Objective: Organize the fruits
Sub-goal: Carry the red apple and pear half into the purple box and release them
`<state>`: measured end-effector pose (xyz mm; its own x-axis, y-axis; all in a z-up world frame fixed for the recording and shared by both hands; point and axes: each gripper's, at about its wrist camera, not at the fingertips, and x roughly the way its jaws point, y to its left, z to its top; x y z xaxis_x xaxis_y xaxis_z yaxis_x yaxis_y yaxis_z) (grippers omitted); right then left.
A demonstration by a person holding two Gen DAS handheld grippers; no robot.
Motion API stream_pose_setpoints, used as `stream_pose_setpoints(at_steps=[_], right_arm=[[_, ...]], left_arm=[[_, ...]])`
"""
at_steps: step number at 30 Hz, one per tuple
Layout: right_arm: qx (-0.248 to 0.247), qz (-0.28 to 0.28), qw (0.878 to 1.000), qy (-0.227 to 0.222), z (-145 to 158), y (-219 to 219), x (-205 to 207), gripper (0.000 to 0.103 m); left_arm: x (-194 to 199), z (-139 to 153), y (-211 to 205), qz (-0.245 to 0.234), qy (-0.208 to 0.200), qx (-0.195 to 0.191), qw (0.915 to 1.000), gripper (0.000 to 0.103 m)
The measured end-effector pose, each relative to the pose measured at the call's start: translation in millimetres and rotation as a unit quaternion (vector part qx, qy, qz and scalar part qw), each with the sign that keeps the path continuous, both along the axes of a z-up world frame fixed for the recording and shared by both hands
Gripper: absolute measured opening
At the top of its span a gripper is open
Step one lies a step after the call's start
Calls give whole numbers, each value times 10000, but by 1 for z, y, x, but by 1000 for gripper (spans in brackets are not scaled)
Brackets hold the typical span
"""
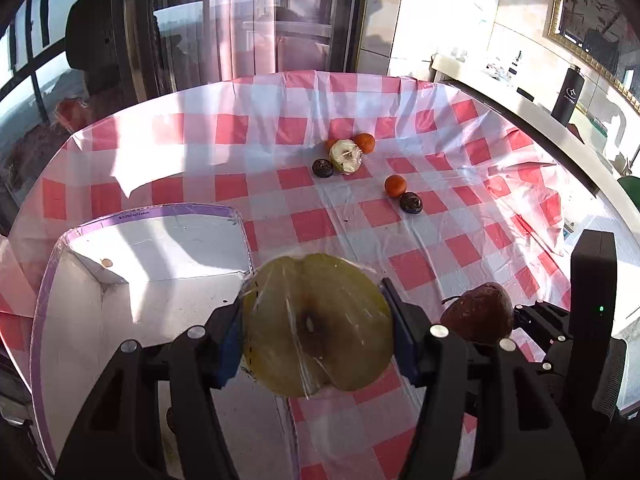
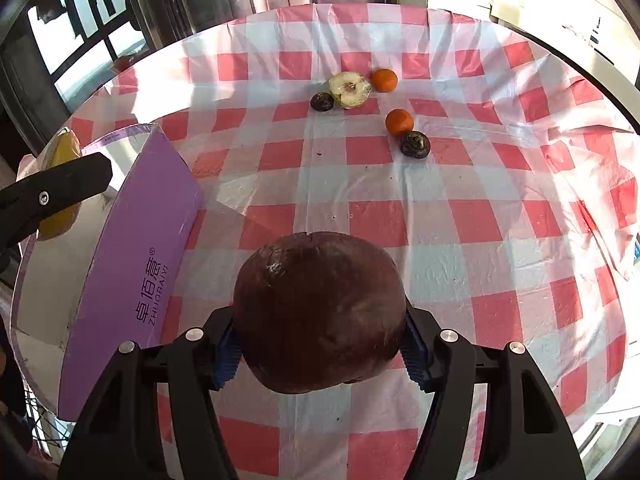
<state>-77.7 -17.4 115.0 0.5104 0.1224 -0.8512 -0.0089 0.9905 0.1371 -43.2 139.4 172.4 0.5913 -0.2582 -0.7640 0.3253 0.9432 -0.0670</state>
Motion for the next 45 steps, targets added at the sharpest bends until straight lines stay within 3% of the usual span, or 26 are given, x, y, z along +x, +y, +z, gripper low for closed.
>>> stream_pose_setpoints(at_steps=[12, 22, 35, 40, 45], right_arm=[[44, 1049, 9933, -474, 41, 90, 18, 64], [-99, 2232, 9723, -692, 52, 156, 14, 64], [-492, 3384, 9395, -228, 18, 213, -6, 64], [-731, 3695, 9262, 151, -4, 231, -13, 64], [-869, 3842, 9183, 387, -17, 238, -18, 64]], left_arm=[[-14, -11, 108, 1058, 182, 472, 9931, 61], [-16, -29, 158, 1745, 529, 714, 9806, 61], [-22, -58, 195, 2164, 1028, 881, 9669, 61], [-24, -75, 209, 2307, 1415, 863, 9588, 61], [-26, -81, 201, 2122, 1396, 1089, 9610, 61]])
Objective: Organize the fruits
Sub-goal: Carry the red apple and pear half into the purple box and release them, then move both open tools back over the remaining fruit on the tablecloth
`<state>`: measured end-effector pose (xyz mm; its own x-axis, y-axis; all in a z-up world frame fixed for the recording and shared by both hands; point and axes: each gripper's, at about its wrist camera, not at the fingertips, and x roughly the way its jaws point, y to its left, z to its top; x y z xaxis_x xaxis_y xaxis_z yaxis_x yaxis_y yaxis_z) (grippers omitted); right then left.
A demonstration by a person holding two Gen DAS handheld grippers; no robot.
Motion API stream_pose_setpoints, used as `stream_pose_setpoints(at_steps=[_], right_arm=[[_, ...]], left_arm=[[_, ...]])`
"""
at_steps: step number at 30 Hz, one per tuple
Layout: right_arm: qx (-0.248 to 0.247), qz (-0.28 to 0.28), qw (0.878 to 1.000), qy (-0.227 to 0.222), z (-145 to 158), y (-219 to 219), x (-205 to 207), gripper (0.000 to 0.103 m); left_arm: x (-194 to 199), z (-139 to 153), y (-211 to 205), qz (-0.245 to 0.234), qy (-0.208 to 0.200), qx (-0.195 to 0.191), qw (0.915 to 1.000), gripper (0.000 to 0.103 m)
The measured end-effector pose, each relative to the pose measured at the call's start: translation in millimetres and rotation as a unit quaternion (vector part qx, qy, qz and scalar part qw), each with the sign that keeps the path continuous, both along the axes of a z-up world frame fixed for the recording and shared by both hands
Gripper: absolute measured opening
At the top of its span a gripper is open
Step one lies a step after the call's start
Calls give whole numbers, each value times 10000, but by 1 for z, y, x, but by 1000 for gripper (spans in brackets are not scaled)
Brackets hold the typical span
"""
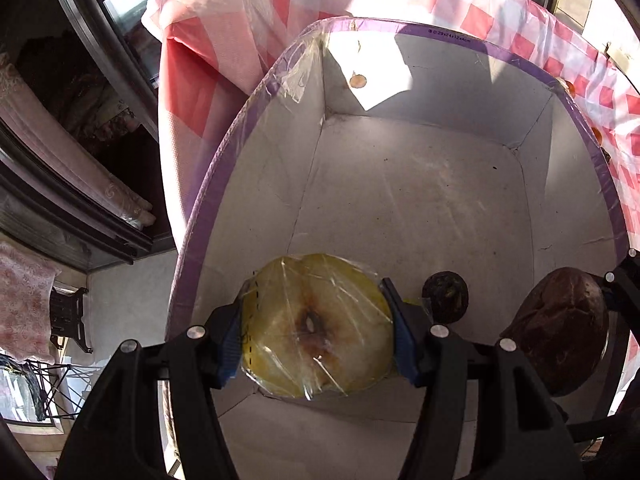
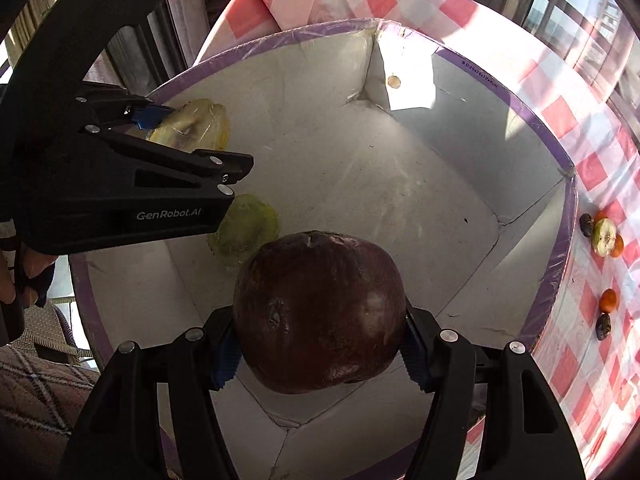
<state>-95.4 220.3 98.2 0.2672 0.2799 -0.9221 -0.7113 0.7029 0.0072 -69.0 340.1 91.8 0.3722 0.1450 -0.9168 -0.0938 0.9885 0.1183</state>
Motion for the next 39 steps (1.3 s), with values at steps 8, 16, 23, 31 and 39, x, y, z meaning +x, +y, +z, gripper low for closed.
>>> stream_pose_setpoints(at_steps=[8, 16, 23, 31, 39], right_arm=[[-172, 19, 9998, 57, -6, 1, -1, 64], [155, -180, 9997, -65, 6, -6, 2, 83], [472, -502, 9976, -116, 13, -22, 8, 83], [789, -809, 9920, -566, 36, -48, 10, 84], [1095, -1487, 9793, -831, 52, -104, 19, 87]], left_arm=[[0, -3, -4, -189, -38, 132, 9997, 62], [1, 0, -3, -126, -124, -12, 9998, 80], [-1, 14, -11, -180, -412, -149, 9989, 88], [-1, 39, -29, -103, -1131, -246, 9932, 100], [14, 46, -71, -361, -1338, -106, 9903, 101]])
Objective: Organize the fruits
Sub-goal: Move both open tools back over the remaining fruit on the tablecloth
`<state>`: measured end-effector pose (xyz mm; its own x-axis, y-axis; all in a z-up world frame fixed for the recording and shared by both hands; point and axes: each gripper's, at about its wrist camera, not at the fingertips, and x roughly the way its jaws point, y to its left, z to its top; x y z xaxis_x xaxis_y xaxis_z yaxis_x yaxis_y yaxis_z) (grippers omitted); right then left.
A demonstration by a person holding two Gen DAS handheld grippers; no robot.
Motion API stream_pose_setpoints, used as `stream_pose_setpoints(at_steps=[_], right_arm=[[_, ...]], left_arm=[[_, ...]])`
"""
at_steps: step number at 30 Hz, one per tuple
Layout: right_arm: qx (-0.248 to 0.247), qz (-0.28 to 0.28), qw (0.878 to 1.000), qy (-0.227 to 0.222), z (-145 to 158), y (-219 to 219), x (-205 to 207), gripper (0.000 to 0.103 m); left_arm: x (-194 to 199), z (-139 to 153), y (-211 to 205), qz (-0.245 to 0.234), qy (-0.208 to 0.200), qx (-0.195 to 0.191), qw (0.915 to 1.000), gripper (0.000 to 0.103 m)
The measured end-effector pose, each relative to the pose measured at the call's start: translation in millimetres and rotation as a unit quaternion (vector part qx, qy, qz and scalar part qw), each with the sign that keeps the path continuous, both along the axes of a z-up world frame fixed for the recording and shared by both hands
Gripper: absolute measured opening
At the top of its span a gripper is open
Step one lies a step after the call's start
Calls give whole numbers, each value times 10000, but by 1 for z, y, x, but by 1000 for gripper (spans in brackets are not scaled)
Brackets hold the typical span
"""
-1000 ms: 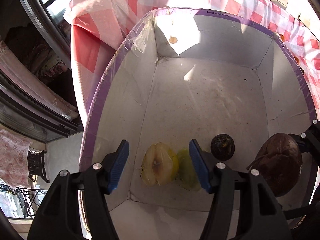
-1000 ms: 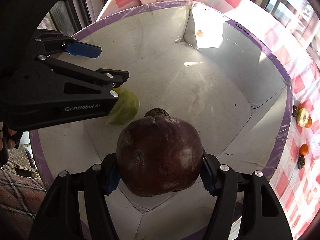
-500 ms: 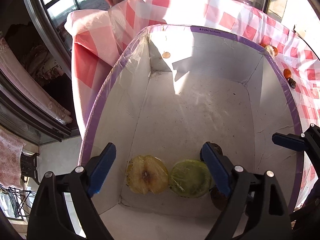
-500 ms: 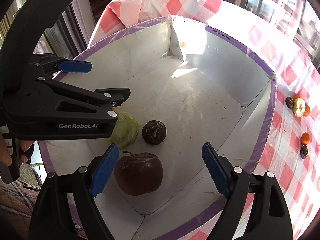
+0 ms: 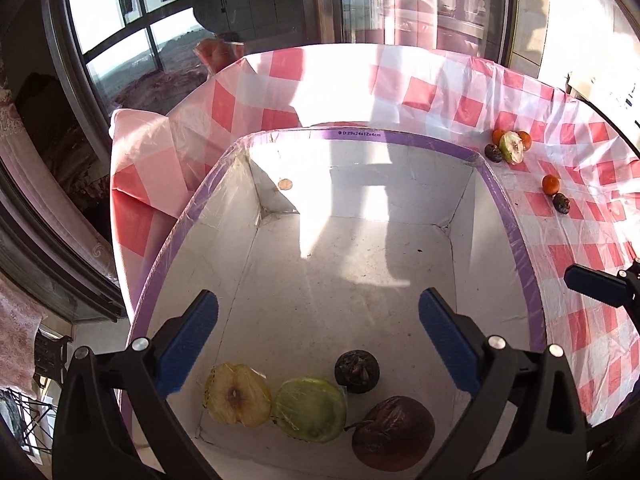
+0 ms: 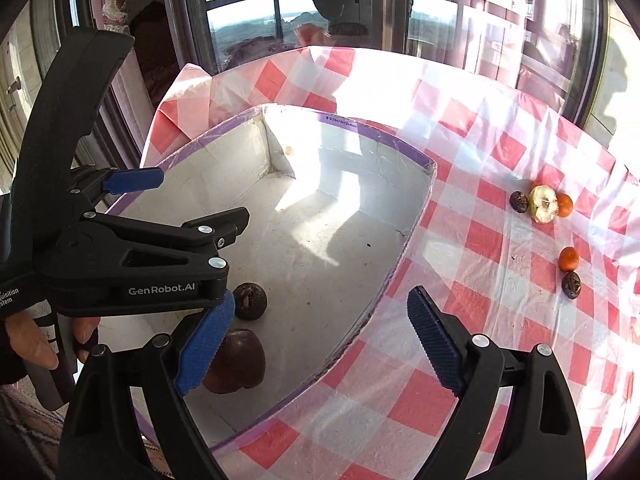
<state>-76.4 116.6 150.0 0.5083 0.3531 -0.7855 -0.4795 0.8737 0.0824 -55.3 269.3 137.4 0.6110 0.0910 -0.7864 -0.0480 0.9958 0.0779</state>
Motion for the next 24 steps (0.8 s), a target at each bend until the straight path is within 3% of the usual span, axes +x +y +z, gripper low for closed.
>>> stream_pose_setpoints(at_steps=[7, 13, 18, 24], right_arm=[[24, -629, 9980, 73, -4, -55, 10, 87], [-233, -1263, 9905, 497, -31, -111, 17, 87], [-590, -1745, 9779, 990, -64, -158, 22, 87], [-787, -2026, 9677, 1275, -90, -206, 32, 87]], left_arm=[[17, 7, -51, -310, -99, 213, 9992, 101], [25, 23, -112, -870, -468, 404, 9943, 101], [21, 18, -182, -1758, -503, 563, 9815, 100], [12, -3, -251, -2678, -227, 500, 9619, 100]])
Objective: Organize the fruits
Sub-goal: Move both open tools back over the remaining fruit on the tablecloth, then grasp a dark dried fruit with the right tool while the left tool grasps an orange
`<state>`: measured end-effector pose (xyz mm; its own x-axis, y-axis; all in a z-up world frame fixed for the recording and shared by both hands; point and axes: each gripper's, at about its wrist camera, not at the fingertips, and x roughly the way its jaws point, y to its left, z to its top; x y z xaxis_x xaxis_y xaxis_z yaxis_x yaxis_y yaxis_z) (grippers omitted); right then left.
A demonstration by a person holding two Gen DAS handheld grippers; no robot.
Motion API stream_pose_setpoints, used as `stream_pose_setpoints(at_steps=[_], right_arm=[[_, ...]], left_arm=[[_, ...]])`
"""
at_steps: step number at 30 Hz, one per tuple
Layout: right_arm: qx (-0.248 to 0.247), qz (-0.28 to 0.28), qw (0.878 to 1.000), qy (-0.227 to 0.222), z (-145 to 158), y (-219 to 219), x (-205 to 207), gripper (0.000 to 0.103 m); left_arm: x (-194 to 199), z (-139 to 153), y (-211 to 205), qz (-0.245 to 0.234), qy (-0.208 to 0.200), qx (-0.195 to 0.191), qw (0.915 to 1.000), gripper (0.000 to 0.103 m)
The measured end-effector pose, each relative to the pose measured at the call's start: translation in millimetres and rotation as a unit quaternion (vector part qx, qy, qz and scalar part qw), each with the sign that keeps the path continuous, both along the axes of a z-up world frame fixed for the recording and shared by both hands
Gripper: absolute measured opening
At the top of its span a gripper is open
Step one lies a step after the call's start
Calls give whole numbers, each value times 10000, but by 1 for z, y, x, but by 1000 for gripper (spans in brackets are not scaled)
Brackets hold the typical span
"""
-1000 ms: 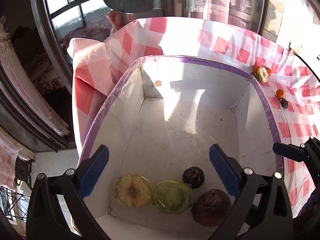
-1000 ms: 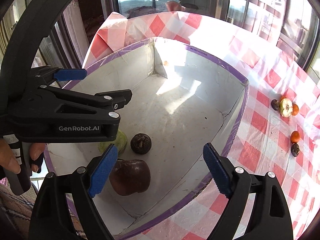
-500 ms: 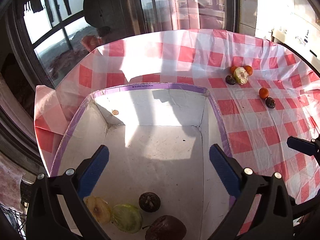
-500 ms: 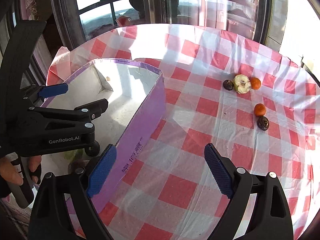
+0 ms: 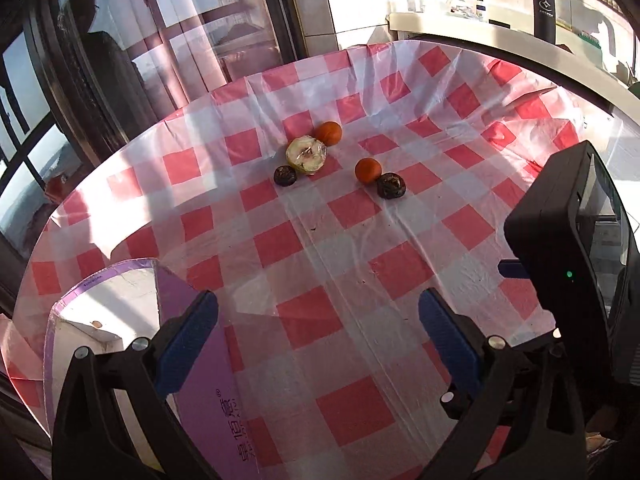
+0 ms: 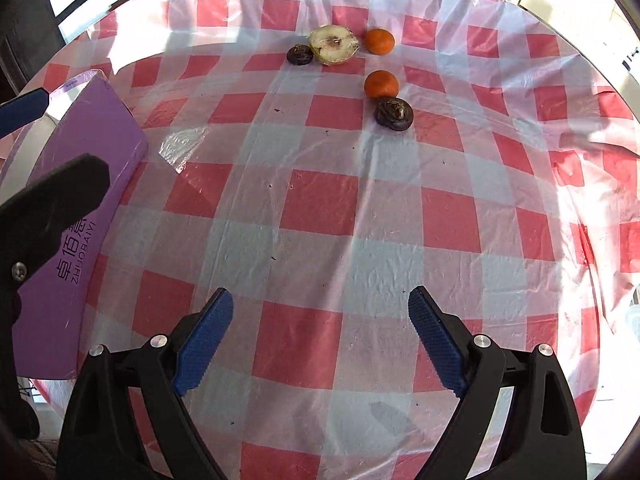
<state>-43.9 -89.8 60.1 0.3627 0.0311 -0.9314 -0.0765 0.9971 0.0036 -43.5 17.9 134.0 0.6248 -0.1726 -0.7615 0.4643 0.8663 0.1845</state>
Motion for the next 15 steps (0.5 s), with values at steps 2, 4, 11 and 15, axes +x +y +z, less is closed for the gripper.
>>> stream_pose_setpoints(at_steps=[2, 4, 11, 15], right_arm=[[-50, -43, 10000, 67, -8, -12, 5, 86], [-106, -25, 9998, 136, -19, -23, 11, 86], [244, -7, 9996, -151, -31, -53, 53, 82], [399, 33, 9987, -324, -38, -59, 92, 75]], left_arm=[[1, -11, -15, -120, 225, -30, 9997, 100], [6, -23, -21, -32, 483, -103, 9988, 100], [34, -71, -9, 1000, 1486, -328, 9833, 100], [52, -91, 3, 1671, 1785, -287, 9692, 100]])
